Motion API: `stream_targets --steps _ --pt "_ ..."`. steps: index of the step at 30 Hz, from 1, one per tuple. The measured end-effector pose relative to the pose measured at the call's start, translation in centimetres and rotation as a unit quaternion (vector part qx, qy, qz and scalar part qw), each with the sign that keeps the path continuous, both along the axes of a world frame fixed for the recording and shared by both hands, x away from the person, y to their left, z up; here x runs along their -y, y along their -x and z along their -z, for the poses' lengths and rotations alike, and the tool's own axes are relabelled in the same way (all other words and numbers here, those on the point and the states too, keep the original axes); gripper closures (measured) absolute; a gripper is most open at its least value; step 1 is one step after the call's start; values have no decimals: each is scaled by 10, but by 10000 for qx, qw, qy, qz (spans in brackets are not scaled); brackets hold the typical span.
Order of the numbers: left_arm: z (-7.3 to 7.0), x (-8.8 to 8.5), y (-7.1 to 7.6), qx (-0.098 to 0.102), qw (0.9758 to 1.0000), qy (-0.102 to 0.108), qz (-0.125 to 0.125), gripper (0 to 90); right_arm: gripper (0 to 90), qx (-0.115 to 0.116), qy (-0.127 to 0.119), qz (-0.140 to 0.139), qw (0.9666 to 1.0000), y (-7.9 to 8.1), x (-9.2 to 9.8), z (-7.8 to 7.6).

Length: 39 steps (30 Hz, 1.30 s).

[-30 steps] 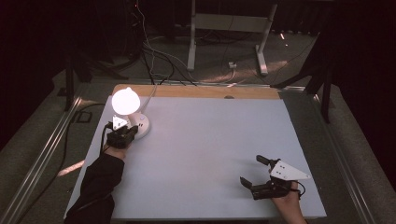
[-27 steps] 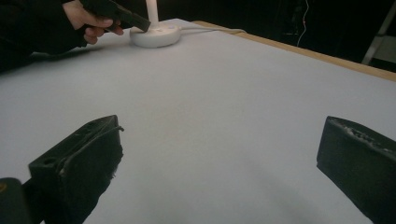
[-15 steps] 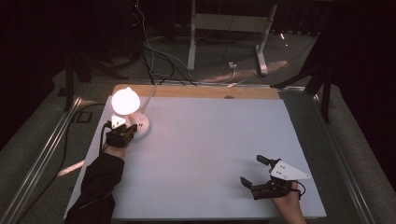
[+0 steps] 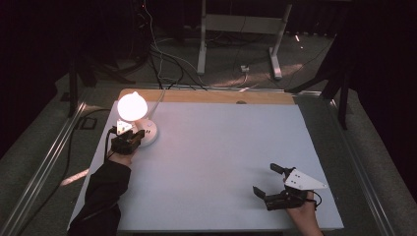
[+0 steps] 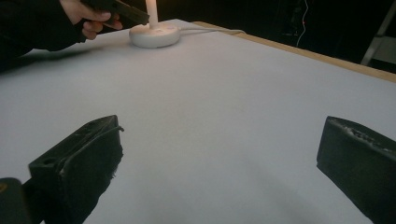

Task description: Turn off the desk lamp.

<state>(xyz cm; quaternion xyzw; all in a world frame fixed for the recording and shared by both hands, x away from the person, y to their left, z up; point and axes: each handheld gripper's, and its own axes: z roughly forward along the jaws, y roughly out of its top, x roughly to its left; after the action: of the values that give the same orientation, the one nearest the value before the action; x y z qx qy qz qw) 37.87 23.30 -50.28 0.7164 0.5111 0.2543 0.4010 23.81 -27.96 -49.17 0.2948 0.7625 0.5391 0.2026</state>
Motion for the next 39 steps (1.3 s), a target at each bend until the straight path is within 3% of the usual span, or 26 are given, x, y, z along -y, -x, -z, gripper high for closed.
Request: stream_targets --steps 18,21,22,24,29,39 --pt "9 1 -2 -123 9999 -92 11 900 0 -7 -6 2 10000 0 0 0" --pt "10 0 -2 -128 9999 -33 8 900 0 -7 -5 3 10000 0 0 0" --pt "10 3 -2 -106 9998 -185 -4 900 0 -7 4 5 10000 0 0 0" --pt "10 4 -1 -81 9997 -223 -26 900 0 -8 12 4 10000 0 0 0" --pt "12 -5 -1 -122 9998 21 -137 900 0 0 17 2 10000 0 0 0" --pt "-3 -7 2 44 9999 68 -75 900 0 7 10 2 10000 0 0 0"
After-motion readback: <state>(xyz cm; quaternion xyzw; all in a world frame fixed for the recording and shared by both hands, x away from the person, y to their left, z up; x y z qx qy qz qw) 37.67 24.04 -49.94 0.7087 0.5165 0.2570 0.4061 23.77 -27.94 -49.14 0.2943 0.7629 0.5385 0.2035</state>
